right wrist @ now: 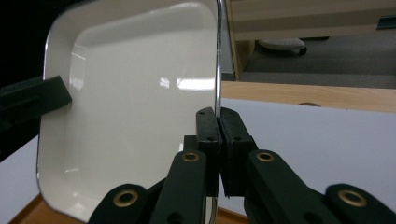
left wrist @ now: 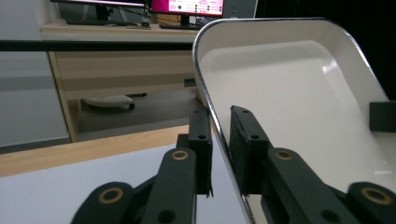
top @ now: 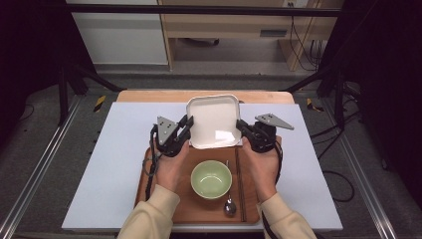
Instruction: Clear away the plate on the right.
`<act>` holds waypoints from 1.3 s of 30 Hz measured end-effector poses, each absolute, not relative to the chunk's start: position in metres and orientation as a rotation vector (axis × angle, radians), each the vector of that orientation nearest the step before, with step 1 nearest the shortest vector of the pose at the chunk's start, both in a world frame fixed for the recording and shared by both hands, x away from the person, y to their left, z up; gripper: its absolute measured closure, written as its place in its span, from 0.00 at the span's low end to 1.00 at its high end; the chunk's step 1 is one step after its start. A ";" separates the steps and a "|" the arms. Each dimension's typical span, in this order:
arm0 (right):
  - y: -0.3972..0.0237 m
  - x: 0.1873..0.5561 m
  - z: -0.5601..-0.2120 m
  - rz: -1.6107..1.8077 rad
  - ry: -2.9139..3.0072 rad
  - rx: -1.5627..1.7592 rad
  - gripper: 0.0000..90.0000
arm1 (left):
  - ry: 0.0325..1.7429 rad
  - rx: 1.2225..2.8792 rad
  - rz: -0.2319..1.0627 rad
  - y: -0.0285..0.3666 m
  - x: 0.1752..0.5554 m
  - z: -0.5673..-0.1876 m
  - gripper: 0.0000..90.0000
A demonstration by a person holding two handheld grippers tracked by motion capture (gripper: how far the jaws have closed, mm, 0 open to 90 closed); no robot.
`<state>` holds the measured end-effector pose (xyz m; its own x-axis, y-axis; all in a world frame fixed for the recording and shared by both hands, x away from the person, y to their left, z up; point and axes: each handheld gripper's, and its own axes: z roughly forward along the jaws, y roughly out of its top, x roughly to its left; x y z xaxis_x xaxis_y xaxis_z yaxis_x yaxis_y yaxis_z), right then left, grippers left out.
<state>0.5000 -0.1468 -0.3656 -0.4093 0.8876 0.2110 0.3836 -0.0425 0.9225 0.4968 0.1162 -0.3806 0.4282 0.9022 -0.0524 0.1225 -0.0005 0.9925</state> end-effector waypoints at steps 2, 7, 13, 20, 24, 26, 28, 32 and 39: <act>-0.146 0.500 -0.369 1.446 1.794 1.341 0.98 | 0.966 1.445 0.806 0.116 0.497 -0.380 0.93; -0.140 0.502 -0.377 1.448 1.831 1.332 0.96 | 0.965 1.424 0.815 0.123 0.499 -0.379 0.99; -0.131 0.503 -0.386 1.472 1.865 1.288 0.90 | 0.945 1.433 0.865 0.130 0.497 -0.380 0.99; -0.132 0.502 -0.383 1.485 1.888 1.193 0.58 | 0.999 1.423 0.877 0.159 0.498 -0.389 0.99; -0.140 0.504 -0.385 1.482 1.871 1.164 0.39 | 1.025 1.412 0.878 0.179 0.496 -0.395 0.99; -0.144 0.506 -0.386 1.476 1.866 1.161 0.32 | 1.033 1.409 0.881 0.189 0.493 -0.399 0.99; -0.148 0.507 -0.386 1.477 1.836 1.149 0.27 | 1.041 1.404 0.887 0.198 0.490 -0.402 0.99; -0.157 0.508 -0.385 1.475 1.799 1.129 0.19 | 1.052 1.395 0.890 0.212 0.485 -0.404 0.99; -0.180 0.508 -0.386 1.452 1.742 1.119 0.15 | 1.041 1.405 0.872 0.224 0.480 -0.403 0.99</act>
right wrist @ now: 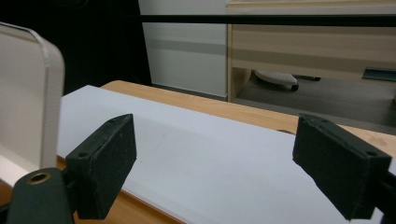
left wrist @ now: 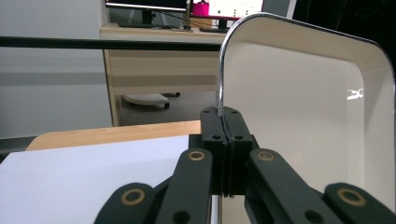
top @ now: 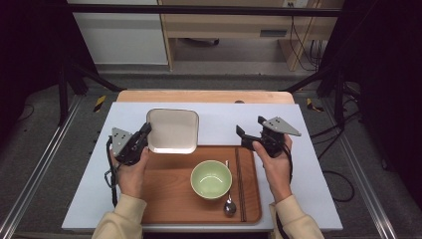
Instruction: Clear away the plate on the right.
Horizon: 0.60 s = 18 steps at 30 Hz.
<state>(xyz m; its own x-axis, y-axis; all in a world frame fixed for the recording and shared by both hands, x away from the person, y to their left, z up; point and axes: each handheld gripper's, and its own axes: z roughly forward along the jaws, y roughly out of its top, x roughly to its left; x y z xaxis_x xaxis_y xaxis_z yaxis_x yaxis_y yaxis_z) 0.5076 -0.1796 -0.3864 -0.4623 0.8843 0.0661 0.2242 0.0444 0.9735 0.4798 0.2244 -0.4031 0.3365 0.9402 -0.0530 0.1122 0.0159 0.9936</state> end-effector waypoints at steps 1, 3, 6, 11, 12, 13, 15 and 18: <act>-0.184 0.507 -0.387 1.449 1.735 1.125 0.15 | 1.036 1.408 0.871 0.226 0.479 -0.403 0.99; -0.192 0.506 -0.390 1.442 1.724 1.134 0.13 | 1.029 1.411 0.878 0.229 0.476 -0.402 0.99; -0.205 0.503 -0.394 1.407 1.708 1.164 0.13 | 1.026 1.399 0.879 0.235 0.471 -0.402 0.99; -0.228 0.498 -0.405 1.374 1.677 1.229 0.13 | 1.031 1.398 0.890 0.244 0.467 -0.402 0.99; -0.233 0.496 -0.407 1.366 1.672 1.238 0.13 | 1.037 1.397 0.893 0.246 0.465 -0.403 0.99; -0.238 0.494 -0.409 1.356 1.670 1.252 0.13 | 1.042 1.390 0.892 0.249 0.464 -0.403 0.99; -0.247 0.491 -0.415 1.342 1.651 1.284 0.14 | 1.049 1.388 0.884 0.253 0.462 -0.405 0.99; -0.261 0.485 -0.421 1.302 1.634 1.300 0.14 | 1.054 1.393 0.887 0.260 0.455 -0.407 0.99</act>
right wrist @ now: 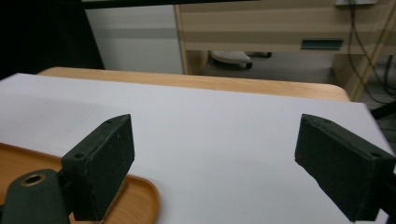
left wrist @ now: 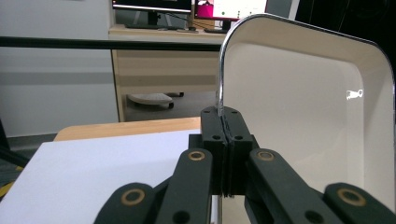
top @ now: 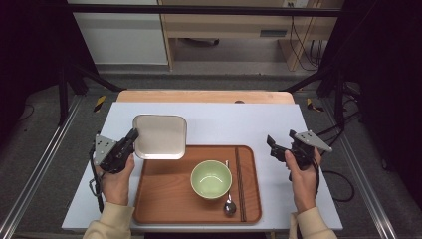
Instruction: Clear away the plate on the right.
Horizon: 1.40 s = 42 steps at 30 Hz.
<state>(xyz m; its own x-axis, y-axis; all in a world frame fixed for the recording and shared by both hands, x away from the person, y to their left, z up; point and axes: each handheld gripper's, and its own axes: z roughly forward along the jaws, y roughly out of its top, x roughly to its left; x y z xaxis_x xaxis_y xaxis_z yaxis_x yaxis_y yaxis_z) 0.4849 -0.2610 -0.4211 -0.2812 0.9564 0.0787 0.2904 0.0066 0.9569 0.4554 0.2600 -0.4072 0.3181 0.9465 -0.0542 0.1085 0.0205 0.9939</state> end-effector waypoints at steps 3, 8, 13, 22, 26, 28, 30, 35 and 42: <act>-0.274 0.478 -0.425 1.288 1.603 1.317 0.14 | 1.060 1.402 0.885 0.266 0.449 -0.410 0.99; -0.286 0.468 -0.429 1.271 1.573 1.324 0.15 | 1.074 1.412 0.873 0.274 0.445 -0.411 0.99; -0.296 0.465 -0.434 1.263 1.565 1.347 0.15 | 1.089 1.433 0.845 0.273 0.438 -0.414 0.99; -0.308 0.457 -0.437 1.263 1.543 1.373 0.15 | 1.088 1.479 0.786 0.268 0.425 -0.425 0.99; -0.312 0.455 -0.438 1.261 1.533 1.385 0.15 | 1.099 1.490 0.776 0.269 0.421 -0.426 0.99; -0.313 0.455 -0.438 1.261 1.529 1.387 0.15 | 1.108 1.500 0.760 0.269 0.419 -0.428 0.99; -0.314 0.455 -0.438 1.264 1.527 1.393 0.15 | 1.111 1.511 0.747 0.268 0.418 -0.430 0.99; -0.314 0.455 -0.438 1.261 1.534 1.390 0.15 | 1.115 1.538 0.720 0.263 0.415 -0.433 0.99; -0.315 0.455 -0.439 1.265 1.533 1.396 0.15 | 1.125 1.557 0.696 0.264 0.415 -0.436 0.99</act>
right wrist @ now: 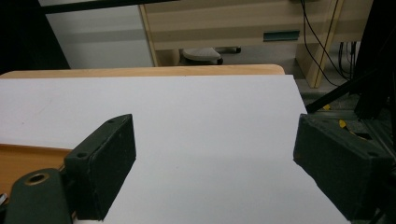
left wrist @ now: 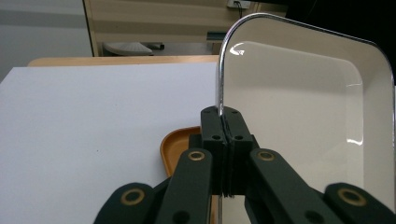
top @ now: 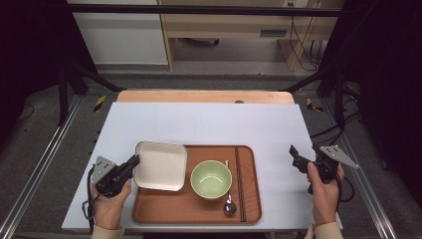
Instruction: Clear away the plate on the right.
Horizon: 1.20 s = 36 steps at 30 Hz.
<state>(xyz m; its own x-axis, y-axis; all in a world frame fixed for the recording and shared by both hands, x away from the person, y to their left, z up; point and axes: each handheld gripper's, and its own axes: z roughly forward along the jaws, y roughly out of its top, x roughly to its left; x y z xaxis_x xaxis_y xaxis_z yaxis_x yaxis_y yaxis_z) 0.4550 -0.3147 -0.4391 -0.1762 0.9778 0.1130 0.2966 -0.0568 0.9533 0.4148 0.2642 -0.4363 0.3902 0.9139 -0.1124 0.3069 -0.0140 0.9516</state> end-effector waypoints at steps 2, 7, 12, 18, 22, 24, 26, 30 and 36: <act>-0.315 0.455 -0.439 1.261 1.534 1.394 0.15 | 1.129 1.563 0.688 0.264 0.415 -0.438 0.99; -0.314 0.456 -0.440 1.260 1.540 1.397 0.15 | 1.141 1.575 0.674 0.263 0.417 -0.441 0.99; -0.313 0.457 -0.440 1.266 1.546 1.398 0.15 | 1.149 1.587 0.669 0.262 0.420 -0.445 0.99; -0.313 0.457 -0.441 1.264 1.555 1.400 0.15 | 1.154 1.609 0.643 0.262 0.428 -0.449 0.99; -0.312 0.459 -0.442 1.268 1.559 1.406 0.15 | 1.164 1.621 0.599 0.265 0.436 -0.452 0.99; -0.310 0.459 -0.442 1.269 1.560 1.409 0.15 | 1.173 1.625 0.579 0.267 0.441 -0.453 0.98; -0.309 0.460 -0.443 1.262 1.571 1.404 0.15 | 1.175 1.629 0.569 0.266 0.445 -0.454 0.98; -0.308 0.461 -0.443 1.258 1.581 1.408 0.15 | 1.174 1.645 0.549 0.264 0.453 -0.456 0.98; -0.309 0.462 -0.445 1.259 1.579 1.410 0.15 | 1.177 1.687 0.509 0.261 0.458 -0.461 0.98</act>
